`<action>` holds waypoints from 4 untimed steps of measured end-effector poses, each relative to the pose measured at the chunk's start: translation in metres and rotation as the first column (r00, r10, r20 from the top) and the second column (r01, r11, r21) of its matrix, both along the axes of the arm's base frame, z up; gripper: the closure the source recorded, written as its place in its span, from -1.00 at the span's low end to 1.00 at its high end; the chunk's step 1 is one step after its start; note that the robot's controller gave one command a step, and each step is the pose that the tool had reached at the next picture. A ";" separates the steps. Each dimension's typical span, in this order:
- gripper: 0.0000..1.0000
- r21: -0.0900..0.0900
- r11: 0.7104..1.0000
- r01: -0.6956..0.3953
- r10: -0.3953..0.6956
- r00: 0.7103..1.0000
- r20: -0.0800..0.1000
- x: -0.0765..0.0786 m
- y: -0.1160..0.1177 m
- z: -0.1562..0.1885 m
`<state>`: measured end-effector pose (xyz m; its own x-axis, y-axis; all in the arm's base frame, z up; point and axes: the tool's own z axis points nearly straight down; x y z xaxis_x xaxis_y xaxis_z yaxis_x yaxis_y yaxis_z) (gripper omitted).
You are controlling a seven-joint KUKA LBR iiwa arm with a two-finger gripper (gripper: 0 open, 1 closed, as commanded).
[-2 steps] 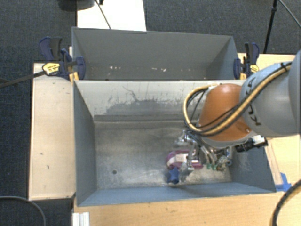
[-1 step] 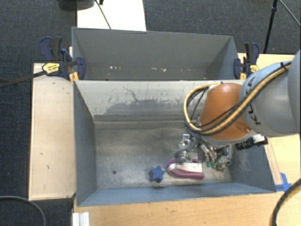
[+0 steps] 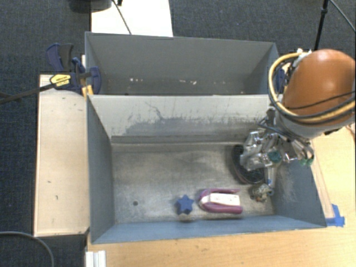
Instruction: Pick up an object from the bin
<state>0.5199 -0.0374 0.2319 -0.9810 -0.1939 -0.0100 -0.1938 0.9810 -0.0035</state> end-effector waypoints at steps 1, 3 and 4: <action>-1.00 0.002 1.000 0.001 -0.001 1.000 -0.007 -0.001 0.002 -0.003; -1.00 0.005 0.995 0.098 -0.098 0.995 0.010 -0.038 0.019 -0.160; 1.00 0.004 0.995 0.095 -0.095 0.995 0.010 -0.039 0.018 -0.158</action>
Offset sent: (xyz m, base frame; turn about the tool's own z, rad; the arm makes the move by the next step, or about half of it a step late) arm 0.0000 0.0000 0.0000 0.0000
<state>0.4814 -0.0189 0.0743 -0.9949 -0.0993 -0.0203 -0.0992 0.9951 -0.0019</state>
